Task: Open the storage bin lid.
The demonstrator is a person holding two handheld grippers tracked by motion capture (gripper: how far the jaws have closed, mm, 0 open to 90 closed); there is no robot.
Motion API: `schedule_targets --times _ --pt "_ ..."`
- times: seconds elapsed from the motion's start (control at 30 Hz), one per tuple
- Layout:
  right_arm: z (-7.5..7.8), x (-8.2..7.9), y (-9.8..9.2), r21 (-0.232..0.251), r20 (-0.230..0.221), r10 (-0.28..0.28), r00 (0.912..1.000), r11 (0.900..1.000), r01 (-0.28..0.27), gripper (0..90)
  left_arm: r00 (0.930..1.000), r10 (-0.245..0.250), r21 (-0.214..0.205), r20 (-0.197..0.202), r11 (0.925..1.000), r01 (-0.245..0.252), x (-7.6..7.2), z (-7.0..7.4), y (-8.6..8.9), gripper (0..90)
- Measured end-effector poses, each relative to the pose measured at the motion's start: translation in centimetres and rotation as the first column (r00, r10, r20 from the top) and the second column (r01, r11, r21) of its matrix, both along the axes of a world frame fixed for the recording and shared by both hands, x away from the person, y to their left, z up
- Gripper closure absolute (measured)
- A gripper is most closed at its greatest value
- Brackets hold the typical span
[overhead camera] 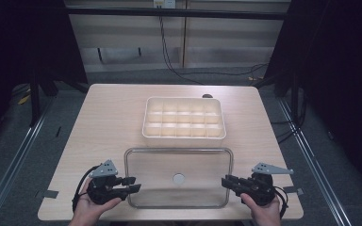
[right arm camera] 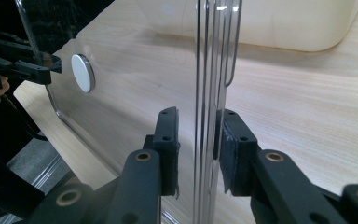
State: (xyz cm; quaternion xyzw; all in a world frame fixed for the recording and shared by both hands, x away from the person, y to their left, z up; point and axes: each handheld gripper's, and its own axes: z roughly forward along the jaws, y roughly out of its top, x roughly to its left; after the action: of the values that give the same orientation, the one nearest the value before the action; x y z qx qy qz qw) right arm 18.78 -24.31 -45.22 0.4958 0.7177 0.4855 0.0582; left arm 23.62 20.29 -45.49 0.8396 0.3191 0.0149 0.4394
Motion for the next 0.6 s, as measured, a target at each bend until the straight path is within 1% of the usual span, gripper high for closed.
schedule_targets --times 0.07,0.17,0.2,0.27,0.33,0.43,0.6 --pt "-0.3 0.1 0.0 0.005 -0.008 0.006 0.9999 1.0000 -0.006 71.1 1.0000 0.004 -0.002 -0.006 1.0000 -0.004 0.2 -0.2 0.2 61.5" --pt "-0.6 0.3 0.1 0.000 -0.008 0.005 1.0000 1.0000 -0.005 71.3 0.9997 0.008 -0.019 -0.024 0.9998 -0.008 0.6 -0.5 0.3 61.2" --pt "-0.7 0.4 0.1 -0.006 -0.013 0.010 0.9999 0.9999 -0.010 71.1 0.9998 0.006 -0.017 -0.020 0.9998 -0.007 0.6 -0.6 0.3 61.1" --pt "-0.8 0.6 0.1 0.007 -0.018 0.008 0.9998 0.9999 -0.008 71.1 0.9999 0.007 -0.009 -0.014 0.9999 -0.008 0.6 -0.6 0.3 60.6" --pt "-1.0 0.8 0.1 0.009 -0.021 0.007 0.9998 0.9999 -0.007 70.7 0.9999 0.009 -0.004 -0.014 1.0000 -0.009 0.7 -0.7 0.3 59.6" --pt "-1.2 1.1 0.1 0.010 -0.029 0.002 0.9996 0.9999 -0.002 69.7 0.9997 0.012 0.001 -0.023 0.9999 -0.012 1.0 -0.9 0.2 58.3" --pt "-1.6 1.8 0.3 -0.010 -0.042 0.001 0.9991 0.9999 -0.002 66.6 0.9992 0.018 0.010 -0.037 0.9998 -0.017 1.6 -1.3 0.2 56.6"
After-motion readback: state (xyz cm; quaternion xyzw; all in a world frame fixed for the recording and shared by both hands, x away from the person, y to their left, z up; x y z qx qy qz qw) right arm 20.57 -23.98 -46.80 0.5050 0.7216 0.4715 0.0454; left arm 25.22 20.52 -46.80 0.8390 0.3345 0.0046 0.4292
